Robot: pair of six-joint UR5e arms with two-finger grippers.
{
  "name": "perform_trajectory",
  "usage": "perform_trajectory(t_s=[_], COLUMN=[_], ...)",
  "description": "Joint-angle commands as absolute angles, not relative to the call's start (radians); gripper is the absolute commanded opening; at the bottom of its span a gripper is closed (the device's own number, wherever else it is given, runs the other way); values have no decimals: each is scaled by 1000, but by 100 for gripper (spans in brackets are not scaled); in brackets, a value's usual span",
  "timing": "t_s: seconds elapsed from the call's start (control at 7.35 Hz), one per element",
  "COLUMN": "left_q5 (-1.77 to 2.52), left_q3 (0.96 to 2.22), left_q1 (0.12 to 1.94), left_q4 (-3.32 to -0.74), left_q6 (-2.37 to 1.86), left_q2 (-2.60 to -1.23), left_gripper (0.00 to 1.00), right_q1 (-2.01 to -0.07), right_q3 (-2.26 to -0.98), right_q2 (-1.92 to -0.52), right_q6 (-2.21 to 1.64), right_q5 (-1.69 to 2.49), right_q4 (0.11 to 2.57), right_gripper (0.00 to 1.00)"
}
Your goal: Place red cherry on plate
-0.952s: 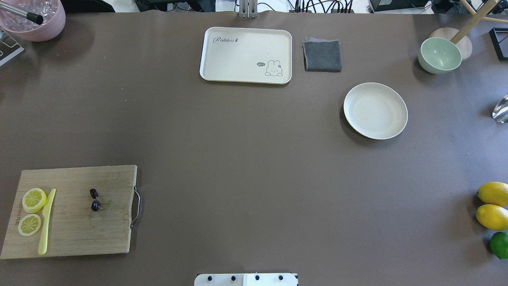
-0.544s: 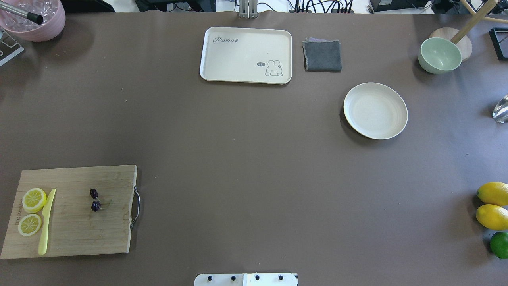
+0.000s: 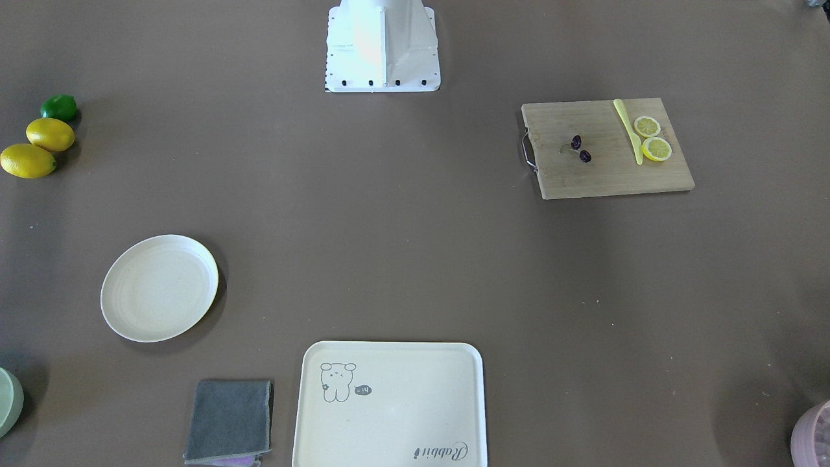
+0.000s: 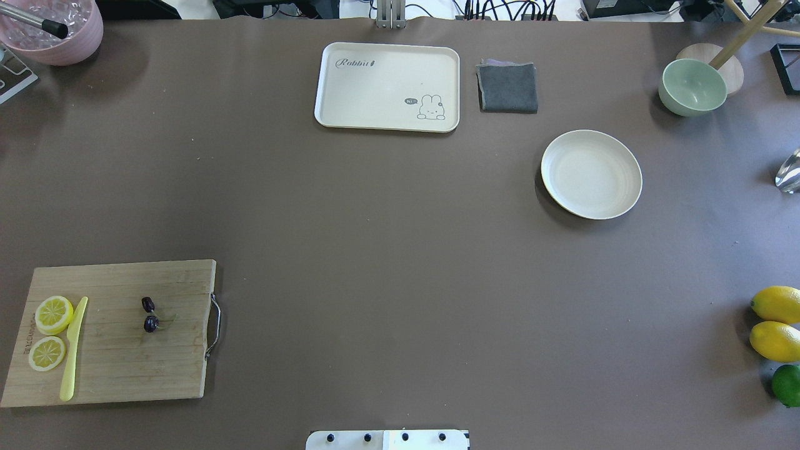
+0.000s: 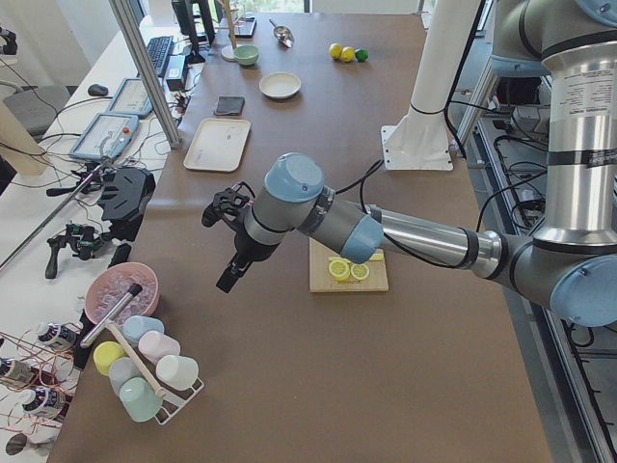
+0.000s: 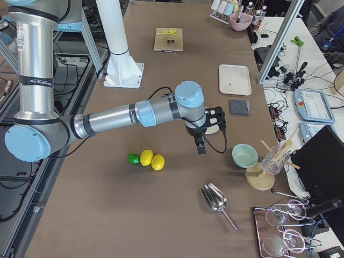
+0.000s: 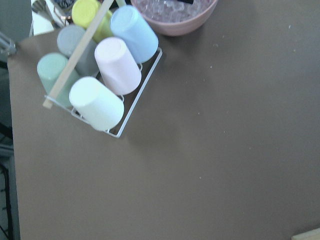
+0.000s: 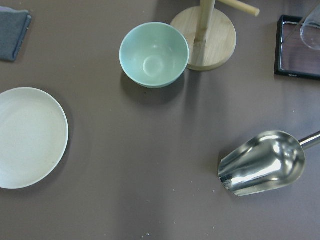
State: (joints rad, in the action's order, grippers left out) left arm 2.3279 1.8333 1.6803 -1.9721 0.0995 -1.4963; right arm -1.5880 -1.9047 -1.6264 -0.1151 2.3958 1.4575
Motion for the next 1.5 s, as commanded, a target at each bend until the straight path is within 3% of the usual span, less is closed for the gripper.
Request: perform_trajectory(t_s=[0.0, 0.27, 0.54, 0.68, 0.95, 1.36], left_q5=[2361, 2352, 2359, 2361, 2361, 2361], left_q3=[1799, 1798, 1798, 1799, 1798, 1795], left_q1=[1655, 1487, 1447, 1447, 1447, 1445], left_q4=[-2101, -2166, -2277, -2320, -2326, -2325], left_q6=[50, -119, -252, -291, -295, -293], left_q2=[-1479, -1492, -1480, -1477, -1477, -1476], left_gripper=[98, 98, 98, 98, 98, 98], right_q1=[-1539, -1389, -1179, -1075, -947, -856], right_q3=[-1884, -1862, -1827, -1751, -1642, -1594], right_q2=[-1620, -1621, -1620, -1620, -1597, -1531], right_q6=[-292, -508, -784, -902, -1087, -1186], right_q5=[2426, 2390, 2205, 2080, 1984, 1908], right_q4=[1295, 1224, 1043, 894, 726, 723], right_gripper=[95, 99, 99, 97, 87, 72])
